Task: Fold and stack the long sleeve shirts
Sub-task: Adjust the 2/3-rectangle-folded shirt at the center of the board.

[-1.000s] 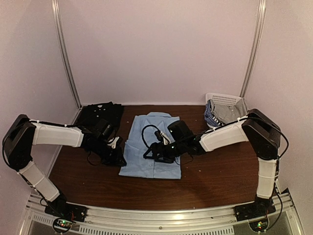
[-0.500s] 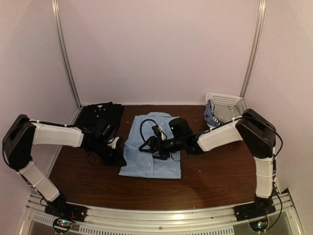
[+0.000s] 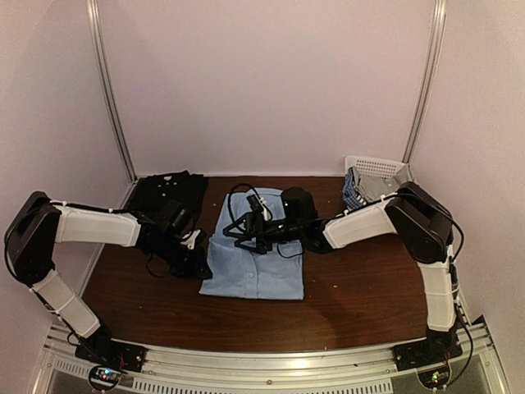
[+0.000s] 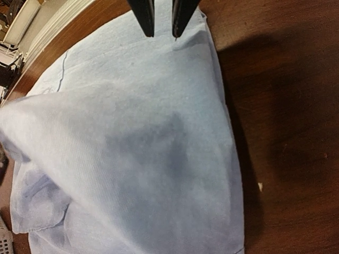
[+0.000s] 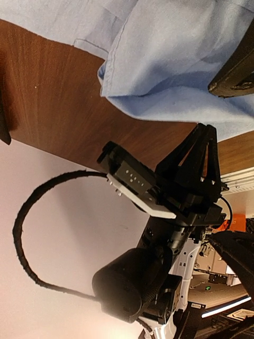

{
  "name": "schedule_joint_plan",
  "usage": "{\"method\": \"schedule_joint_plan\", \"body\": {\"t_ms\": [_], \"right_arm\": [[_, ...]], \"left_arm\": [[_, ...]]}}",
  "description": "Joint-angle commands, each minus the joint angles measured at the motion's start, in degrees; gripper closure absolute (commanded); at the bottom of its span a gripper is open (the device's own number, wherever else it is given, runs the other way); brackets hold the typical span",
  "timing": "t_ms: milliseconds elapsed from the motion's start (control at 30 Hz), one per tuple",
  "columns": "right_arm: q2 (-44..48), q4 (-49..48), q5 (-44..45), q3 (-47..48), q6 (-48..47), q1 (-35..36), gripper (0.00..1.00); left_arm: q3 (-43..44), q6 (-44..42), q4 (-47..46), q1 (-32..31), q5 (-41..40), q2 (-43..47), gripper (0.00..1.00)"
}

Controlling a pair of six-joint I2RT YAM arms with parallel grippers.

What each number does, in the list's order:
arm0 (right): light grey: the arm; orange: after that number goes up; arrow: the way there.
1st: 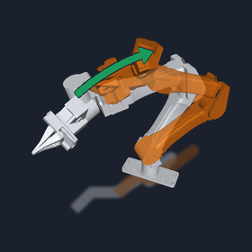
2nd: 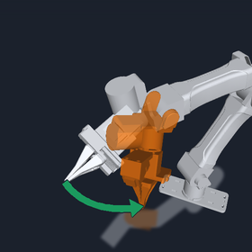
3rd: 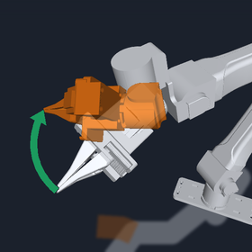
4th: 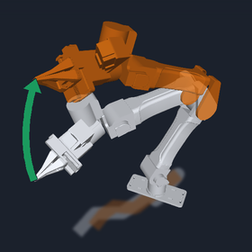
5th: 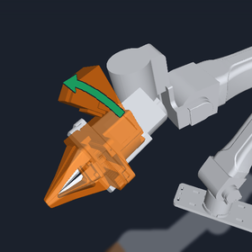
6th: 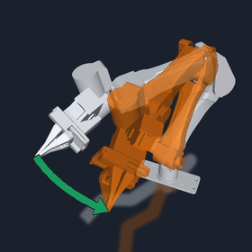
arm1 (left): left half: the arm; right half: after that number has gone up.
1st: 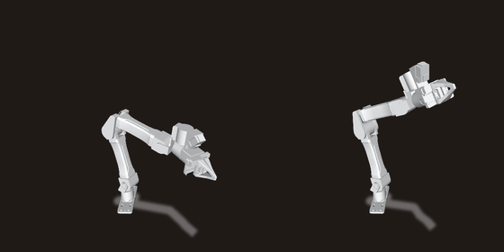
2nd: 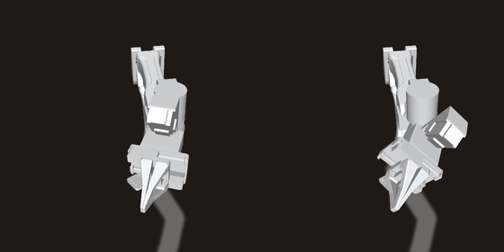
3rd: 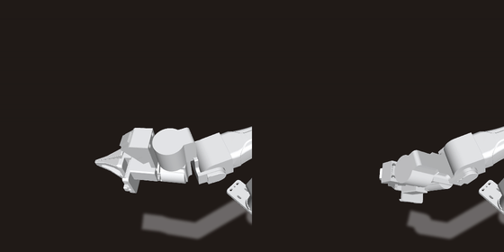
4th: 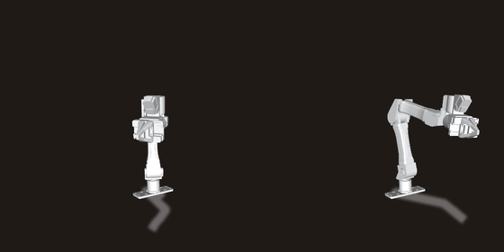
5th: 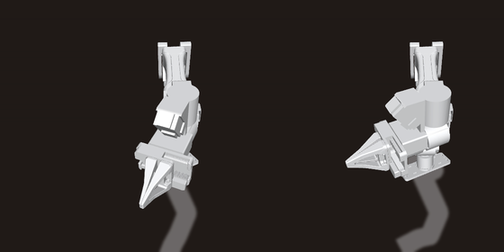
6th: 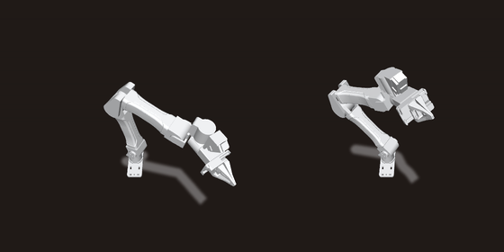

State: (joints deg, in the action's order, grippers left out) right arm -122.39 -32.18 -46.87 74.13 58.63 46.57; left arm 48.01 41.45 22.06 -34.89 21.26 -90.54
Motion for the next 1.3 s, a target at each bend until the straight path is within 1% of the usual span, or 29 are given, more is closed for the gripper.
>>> {"method": "schedule_joint_plan", "body": {"t_ms": [0,200,267,333,500,600,733,833,900,1000,1100,1267], "right_arm": [[0.58,-4.97,-2.59,2.01,1.98,0.42,0.12],[1.16,-2.21,-1.58,0.88,0.49,3.46,0.13],[2.56,2.16,2.37,-0.62,-2.95,3.28,0.13],[4.51,9.02,5.75,-2.1,-6.91,2.4,0.13],[10.92,8.96,8.86,-10.36,-8.07,-0.88,0.11],[12.65,9.89,9.14,-13.1,-8.57,-1.34,0.09],[11.66,7.1,6.26,-15.76,-6.85,-0.9,0.07],[10.58,6.67,4.88,-15.78,-6.94,0.0,0.04],[9.54,5.88,3.31,-15.11,-6.68,0.75,0.03],[8.01,4.32,2.49,-13.87,-5.62,1.49,0.02],[6.3,-0.51,0.7,-13.04,-2.41,1.52,0.02],[4.36,-6.43,-0.51,-10.91,1.28,1.51,0.01]], "left_arm": [[0.59,-0.76,-1.41,-0.26,0.65,-0.83,0.87],[1.91,0.21,-0.42,-0.26,-1.44,2.23,0.87],[2.7,0.74,-0.71,-0.26,-2.03,3.43,0.86],[4.29,0.79,-0.59,-0.17,-2.25,3.46,0.86],[8.81,-0.36,-0.18,-0.17,-1.79,0.7,0.85],[10.6,-0.73,-0.18,-0.17,-1.82,-0.96,0.85],[13.51,-1.29,0.61,-0.17,-3.46,-2.46,0.85],[17.02,-2.02,1.18,0.0,-5.51,-3.9,0.81],[21.04,-3.27,2.38,0.09,-5.95,-6.02,0.77],[25.38,-4.7,4.03,0.09,-5.55,-9.73,0.75],[27.12,-4.97,4.31,0.09,-5.16,-11.79,0.75],[27.28,-4.9,4.37,0.09,-4.89,-12.46,0.75]]}}
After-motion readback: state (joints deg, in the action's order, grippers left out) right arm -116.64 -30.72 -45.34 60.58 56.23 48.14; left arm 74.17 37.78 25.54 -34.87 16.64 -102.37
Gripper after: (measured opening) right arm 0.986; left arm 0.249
